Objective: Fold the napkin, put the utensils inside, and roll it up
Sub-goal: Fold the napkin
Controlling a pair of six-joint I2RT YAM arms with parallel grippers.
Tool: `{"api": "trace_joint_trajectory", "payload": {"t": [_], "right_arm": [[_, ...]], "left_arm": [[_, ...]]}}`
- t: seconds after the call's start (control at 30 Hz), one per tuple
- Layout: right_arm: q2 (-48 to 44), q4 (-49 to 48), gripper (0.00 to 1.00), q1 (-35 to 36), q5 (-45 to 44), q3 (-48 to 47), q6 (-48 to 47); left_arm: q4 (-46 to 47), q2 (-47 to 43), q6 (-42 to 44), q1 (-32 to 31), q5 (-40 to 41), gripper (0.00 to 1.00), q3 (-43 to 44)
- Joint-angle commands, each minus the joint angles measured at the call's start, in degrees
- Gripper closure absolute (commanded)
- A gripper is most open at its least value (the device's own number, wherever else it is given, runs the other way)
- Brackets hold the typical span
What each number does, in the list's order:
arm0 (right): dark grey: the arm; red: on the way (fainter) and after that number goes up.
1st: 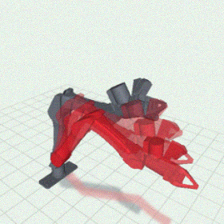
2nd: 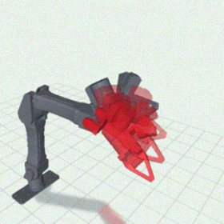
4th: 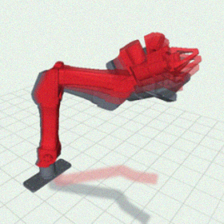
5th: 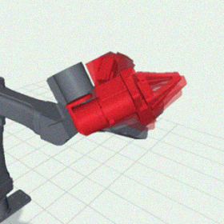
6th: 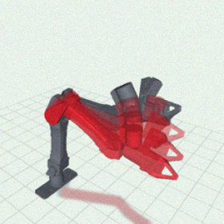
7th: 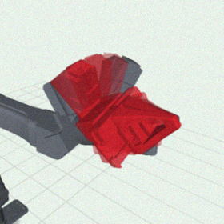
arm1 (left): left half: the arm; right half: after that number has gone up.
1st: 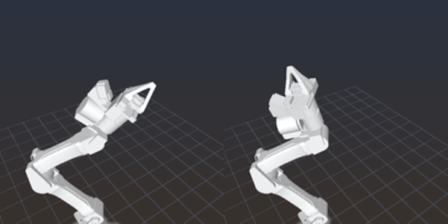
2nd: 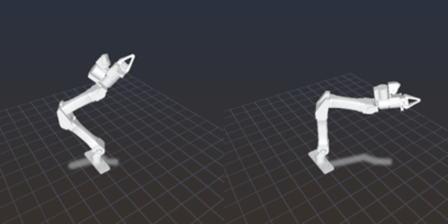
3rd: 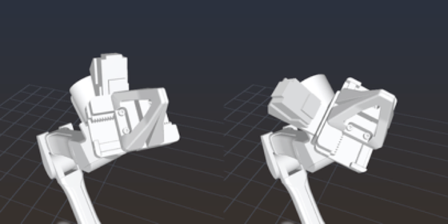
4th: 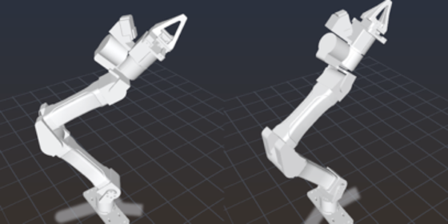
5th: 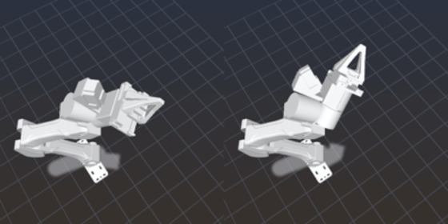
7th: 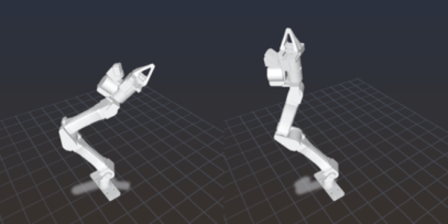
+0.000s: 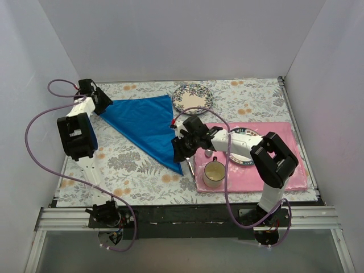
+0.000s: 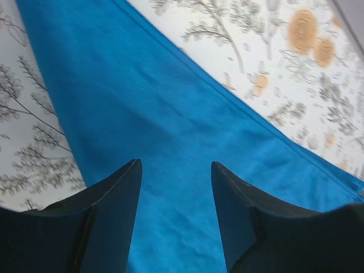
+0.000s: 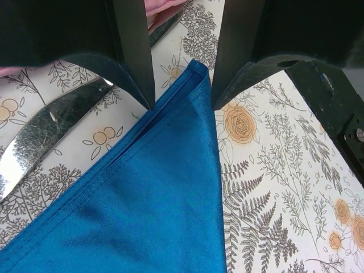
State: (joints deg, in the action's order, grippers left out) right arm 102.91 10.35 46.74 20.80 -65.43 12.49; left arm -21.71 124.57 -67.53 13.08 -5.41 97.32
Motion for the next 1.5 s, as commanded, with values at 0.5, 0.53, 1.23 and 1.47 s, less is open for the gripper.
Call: {"api": "trace_joint_trajectory", "payload": {"t": [0.5,0.53,1.23,1.47], "right_arm": [[12.1,-7.4,0.64,-8.9,-5.7,-22.7,8.2],[13.4,-7.4,0.65,-9.1,-6.0,-25.0,7.7],[24.7,3.4,0.65,-12.1,-2.9,-43.1,6.2],[14.8,7.5,0.54,-12.3,-5.8,-35.8,3.9]], "left_arm": [[-1.8,9.4,-1.7,3.0,11.2,0.53,13.0],[-1.9,9.4,-1.6,3.1,11.6,0.53,12.8],[-4.8,1.7,0.7,-3.0,15.4,0.51,13.9],[5.6,0.7,-3.6,-12.3,-3.9,0.56,9.2]]}}
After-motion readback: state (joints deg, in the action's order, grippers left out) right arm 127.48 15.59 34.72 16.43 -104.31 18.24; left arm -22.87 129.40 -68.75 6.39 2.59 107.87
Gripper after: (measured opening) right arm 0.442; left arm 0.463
